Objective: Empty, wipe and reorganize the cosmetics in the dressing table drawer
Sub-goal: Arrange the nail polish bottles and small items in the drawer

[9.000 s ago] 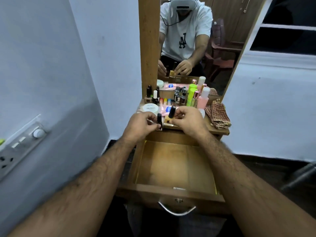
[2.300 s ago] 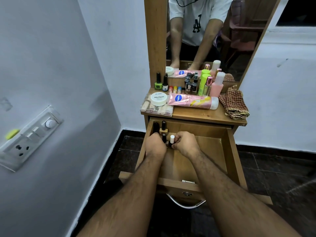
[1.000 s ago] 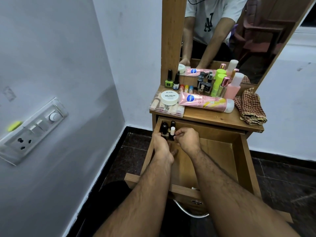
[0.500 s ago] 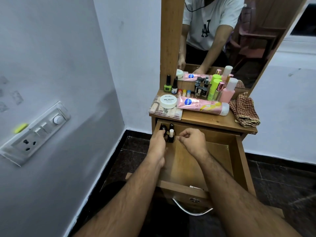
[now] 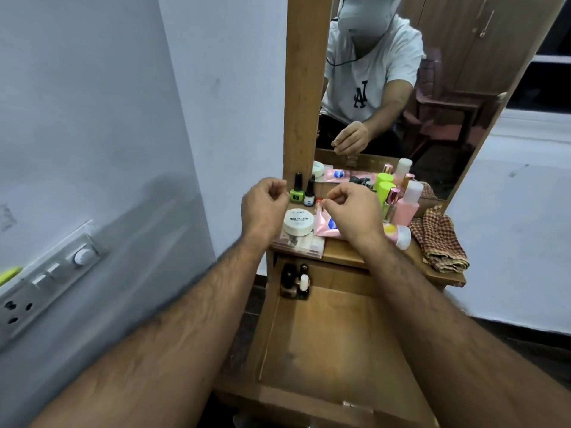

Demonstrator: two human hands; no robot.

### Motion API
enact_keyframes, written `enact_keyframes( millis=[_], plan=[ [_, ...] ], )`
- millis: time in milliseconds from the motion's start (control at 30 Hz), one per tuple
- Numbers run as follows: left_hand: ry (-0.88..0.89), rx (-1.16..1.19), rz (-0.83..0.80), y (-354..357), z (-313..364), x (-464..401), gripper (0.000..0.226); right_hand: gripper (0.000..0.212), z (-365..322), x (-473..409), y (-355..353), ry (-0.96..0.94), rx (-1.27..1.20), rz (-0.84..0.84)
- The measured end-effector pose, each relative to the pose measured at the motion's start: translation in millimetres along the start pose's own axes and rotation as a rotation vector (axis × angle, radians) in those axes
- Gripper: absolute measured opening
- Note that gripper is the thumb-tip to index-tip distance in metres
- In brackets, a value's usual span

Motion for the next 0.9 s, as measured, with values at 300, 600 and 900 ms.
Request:
enact_keyframes(
  millis=[300, 600, 900],
  plan=[
    [-0.007, -0.352, -0.252, 35, -38, -86, 0.033, 0.009, 15, -81, 52, 0.183, 0.211, -0.161],
    [0.054, -0.369, -0.303, 56, -55, -102, 0.038, 0.022, 19, -98, 72, 0.212, 0.319, -0.179],
    [0.164, -0.377, -0.308, 45, -52, -98, 0.025, 0.017, 13, -87, 67, 0.11, 0.232, -0.137]
  ],
)
Point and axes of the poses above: each hand's wrist, its own x-axis away from the middle knuckle, its own y-axis out of the palm, z = x × y, the point moved 1 cm from there along -x, towards the middle knuckle, and after that the axes turned 3 degrees about y, right-handed, at the moved point
